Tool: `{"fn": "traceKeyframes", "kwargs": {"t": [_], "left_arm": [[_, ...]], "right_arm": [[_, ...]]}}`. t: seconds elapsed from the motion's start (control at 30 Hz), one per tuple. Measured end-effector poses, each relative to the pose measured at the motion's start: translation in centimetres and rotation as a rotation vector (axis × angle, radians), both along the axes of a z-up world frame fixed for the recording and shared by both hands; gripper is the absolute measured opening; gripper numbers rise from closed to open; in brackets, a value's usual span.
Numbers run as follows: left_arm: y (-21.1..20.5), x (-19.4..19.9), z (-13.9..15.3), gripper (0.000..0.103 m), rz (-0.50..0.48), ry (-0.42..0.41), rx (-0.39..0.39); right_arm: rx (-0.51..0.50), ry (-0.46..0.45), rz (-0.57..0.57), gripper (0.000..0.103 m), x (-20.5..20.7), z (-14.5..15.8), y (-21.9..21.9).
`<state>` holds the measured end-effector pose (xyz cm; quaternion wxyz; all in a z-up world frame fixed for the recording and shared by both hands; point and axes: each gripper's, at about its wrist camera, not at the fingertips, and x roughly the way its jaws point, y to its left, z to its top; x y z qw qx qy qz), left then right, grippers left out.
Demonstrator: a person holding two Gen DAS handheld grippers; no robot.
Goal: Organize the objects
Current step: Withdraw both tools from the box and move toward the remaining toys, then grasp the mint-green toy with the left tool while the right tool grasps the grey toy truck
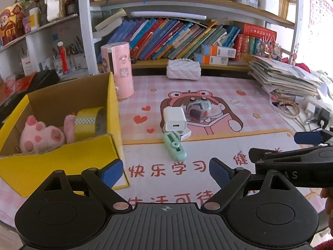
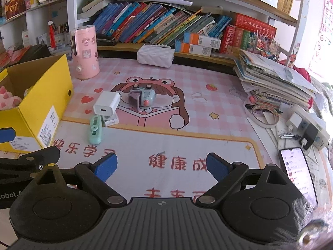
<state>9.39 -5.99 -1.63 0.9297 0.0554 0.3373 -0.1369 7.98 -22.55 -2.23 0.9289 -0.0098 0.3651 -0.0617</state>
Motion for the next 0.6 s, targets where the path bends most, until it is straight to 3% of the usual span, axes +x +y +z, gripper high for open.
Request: {"fn": "traceKeyframes", "kwargs": {"t": [0.1,0.17,0.27,0.37,0.6], "left_arm": [[-0.9,0.4,-0.1,0.083,0.007,-0.001,0.015],[-1.5,0.8,-0.3,0.071,0.011,0.005,0.030],[-2.4,1.5,-0.7,0.055,0.014,0.024,0.037],[-3.4,2.3,-1.0,0.048,0.018,0.032,0.049],[-5.0,5.2,-2.4,0.046,0.087,0.071,0.063]], "right_arm": [[0.006,0.002,0.016,0.090,0.9,-0.1,-0.7],[0.009,0.003,0.021,0.090,1.4,-0.3,-1.2],[0.024,0.001,0.032,0.081,2.3,-0.4,-2.0],[0.035,-0.001,0.043,0.075,3.2,-0.5,-2.8],[0.015,-0.034,0.089,0.073,5.3,-0.6,-3.9]]}}
